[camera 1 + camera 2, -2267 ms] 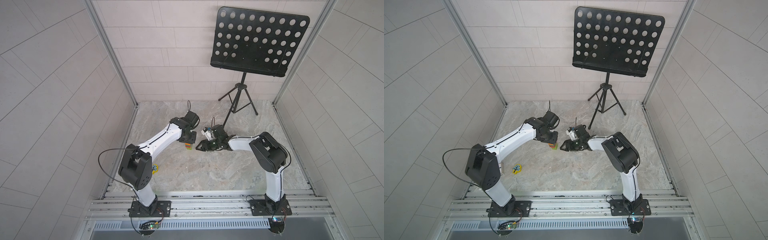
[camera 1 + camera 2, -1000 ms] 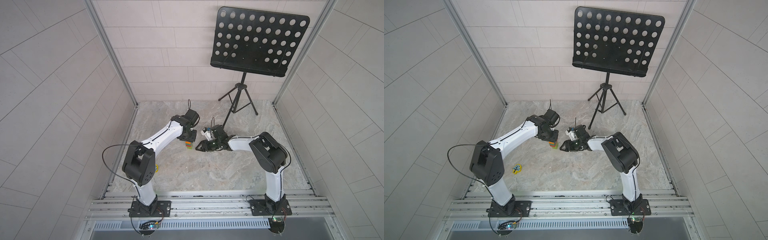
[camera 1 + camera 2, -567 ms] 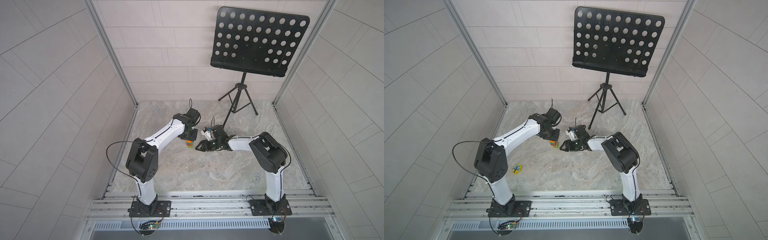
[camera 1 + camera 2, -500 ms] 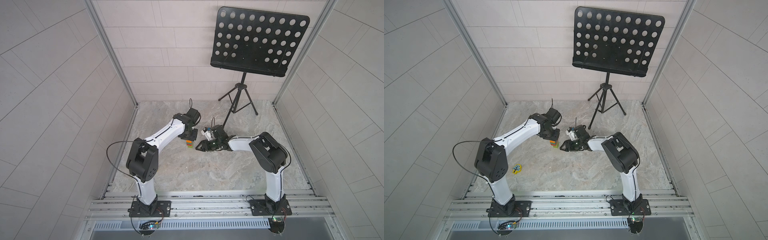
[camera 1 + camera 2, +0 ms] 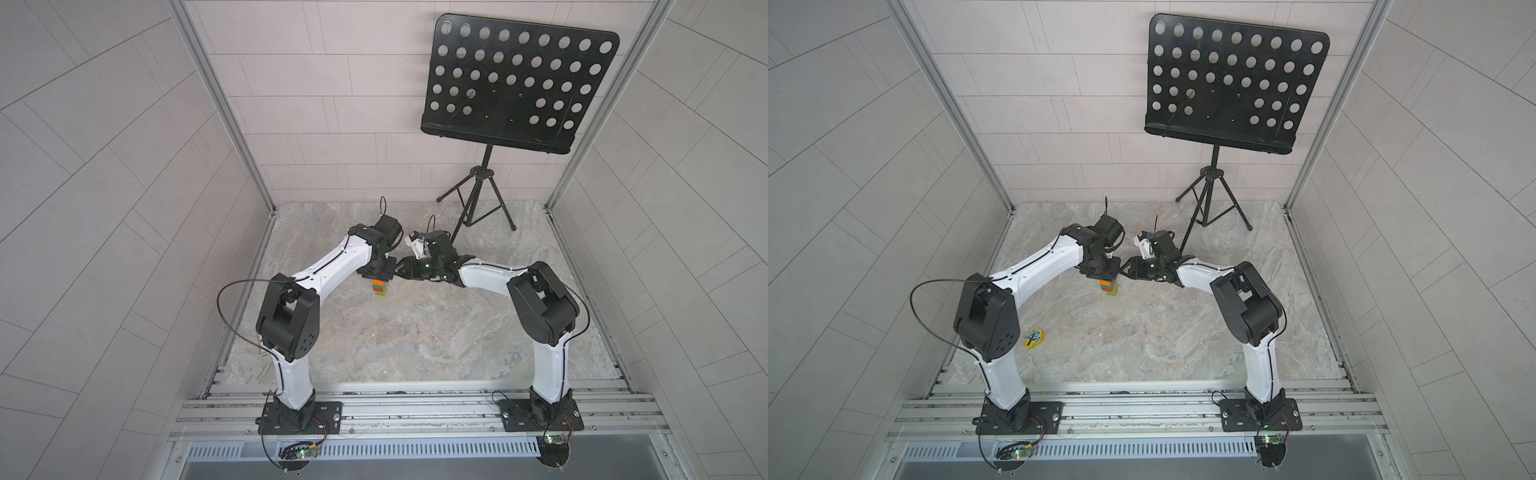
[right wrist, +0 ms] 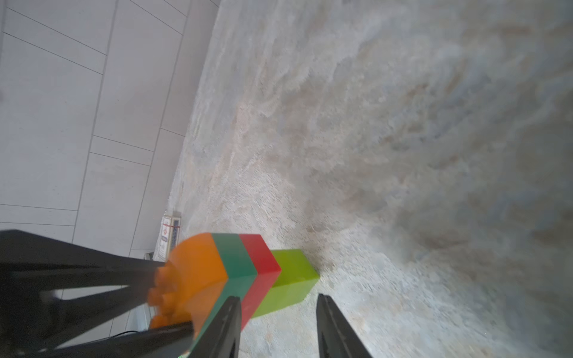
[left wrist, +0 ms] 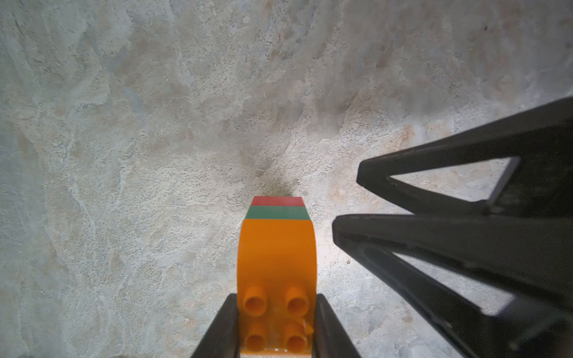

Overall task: Assemble an ice cream with lego
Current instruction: Assemble the lego brick with the lego brick.

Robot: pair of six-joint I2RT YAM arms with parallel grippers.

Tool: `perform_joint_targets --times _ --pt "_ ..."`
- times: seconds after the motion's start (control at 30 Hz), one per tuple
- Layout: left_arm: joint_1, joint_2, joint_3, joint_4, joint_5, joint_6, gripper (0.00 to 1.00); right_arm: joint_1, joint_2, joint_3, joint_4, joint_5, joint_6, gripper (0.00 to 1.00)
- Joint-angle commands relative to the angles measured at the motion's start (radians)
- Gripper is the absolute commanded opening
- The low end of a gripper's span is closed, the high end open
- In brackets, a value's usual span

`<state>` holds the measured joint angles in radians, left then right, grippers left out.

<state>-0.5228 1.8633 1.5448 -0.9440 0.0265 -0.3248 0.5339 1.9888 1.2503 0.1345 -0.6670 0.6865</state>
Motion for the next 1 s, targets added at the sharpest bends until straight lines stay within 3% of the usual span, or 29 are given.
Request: perform_joint_targets --times 0.0,0.33,0.53,0.67,0.83,0.97 --pt "0.004 0.106 -0.091 -0.053 0.036 -0.025 0.13 0.003 0.007 -0.012 -0.053 0.043 -0.028 0.47" --pt "0.008 0.030 -0.075 -0.048 -0.008 -0.048 0.38 0.002 -0.002 -0.025 -0.067 0.091 -0.066 0.60" --pt "0.012 0.012 -0.064 -0.044 -0.003 -0.052 0.50 0.001 -0.059 -0.109 0.063 0.086 -0.073 0.71" --pt "0.016 -0.007 -0.059 -0.037 0.000 -0.059 0.65 -0.009 -0.082 -0.156 0.144 0.091 -0.079 0.73" --pt "0.016 -0.071 -0.061 -0.006 0.024 -0.070 0.83 -0.024 -0.064 -0.289 0.496 -0.010 -0.055 0.73" --pt "0.016 -0.185 -0.095 0.047 0.033 -0.080 0.90 -0.022 0.000 -0.392 0.827 -0.053 -0.054 0.78"
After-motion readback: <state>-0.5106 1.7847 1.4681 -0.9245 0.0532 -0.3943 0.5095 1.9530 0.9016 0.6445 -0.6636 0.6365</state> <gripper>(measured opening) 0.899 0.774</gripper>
